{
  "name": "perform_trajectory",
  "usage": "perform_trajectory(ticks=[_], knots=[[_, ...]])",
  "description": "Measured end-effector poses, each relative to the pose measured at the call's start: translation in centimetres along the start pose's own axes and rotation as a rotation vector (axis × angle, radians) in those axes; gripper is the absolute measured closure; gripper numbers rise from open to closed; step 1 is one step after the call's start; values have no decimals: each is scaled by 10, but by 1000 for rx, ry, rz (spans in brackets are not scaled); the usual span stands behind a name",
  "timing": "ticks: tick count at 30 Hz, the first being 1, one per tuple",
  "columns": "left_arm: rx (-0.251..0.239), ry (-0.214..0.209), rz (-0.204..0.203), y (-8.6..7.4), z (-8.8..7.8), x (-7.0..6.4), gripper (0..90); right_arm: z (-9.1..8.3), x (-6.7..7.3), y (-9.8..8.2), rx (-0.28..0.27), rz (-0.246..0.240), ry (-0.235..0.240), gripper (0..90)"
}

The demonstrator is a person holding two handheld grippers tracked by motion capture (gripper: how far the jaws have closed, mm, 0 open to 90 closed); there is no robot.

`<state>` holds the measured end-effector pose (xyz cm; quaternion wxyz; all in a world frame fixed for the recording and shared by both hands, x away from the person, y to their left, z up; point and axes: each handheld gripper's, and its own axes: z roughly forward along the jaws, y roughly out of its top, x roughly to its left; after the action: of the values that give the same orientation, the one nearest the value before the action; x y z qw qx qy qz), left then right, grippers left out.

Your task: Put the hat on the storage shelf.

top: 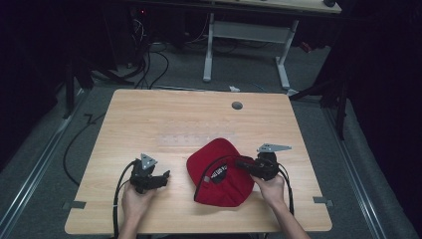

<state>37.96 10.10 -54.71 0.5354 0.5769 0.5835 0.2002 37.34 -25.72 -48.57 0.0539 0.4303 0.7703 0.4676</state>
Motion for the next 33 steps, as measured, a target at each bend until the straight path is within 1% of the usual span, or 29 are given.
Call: perform_trajectory(ticks=[4,8,9,10,12,13,14,15,17,18,19,20,22,25,30,33], knots=[[3,-5,3,0,-1,0,235,-4,0,1,-3,17,4,830],[10,-8,7,-1,-3,0,231,-8,-1,1,-1,19,-1,830],[11,-11,3,-1,-4,0,227,-10,-1,2,0,31,5,830],[11,-11,3,-1,-4,0,228,-10,-1,2,0,31,5,830],[0,-23,-12,1,-5,1,230,-12,-2,2,-2,28,9,830],[-10,-45,-30,3,-8,-1,229,-14,-1,4,-2,33,5,830],[-10,-45,-30,3,-8,-1,229,-14,-1,4,-2,33,5,830],[-12,-61,-28,3,-10,-3,229,-15,-1,5,-4,27,1,830],[-28,-89,-6,4,-15,-9,228,-17,0,9,-4,16,-7,830],[-31,-97,3,5,-16,-11,227,-20,1,11,-14,19,-7,829],[-27,-123,3,6,-19,-16,226,-20,1,12,-15,23,-4,830],[-27,-123,3,6,-19,-16,225,-20,1,12,-15,23,-4,830],[-28,-145,2,6,-20,-19,224,-21,1,14,-13,19,-2,830],[-21,-156,-4,5,-20,-23,208,-22,2,14,-12,19,-4,829],[-3,-188,64,-1,-23,-39,195,-23,2,16,-14,26,-2,830],[-9,-230,83,-2,-26,-51,189,-24,3,19,-11,24,1,830]])
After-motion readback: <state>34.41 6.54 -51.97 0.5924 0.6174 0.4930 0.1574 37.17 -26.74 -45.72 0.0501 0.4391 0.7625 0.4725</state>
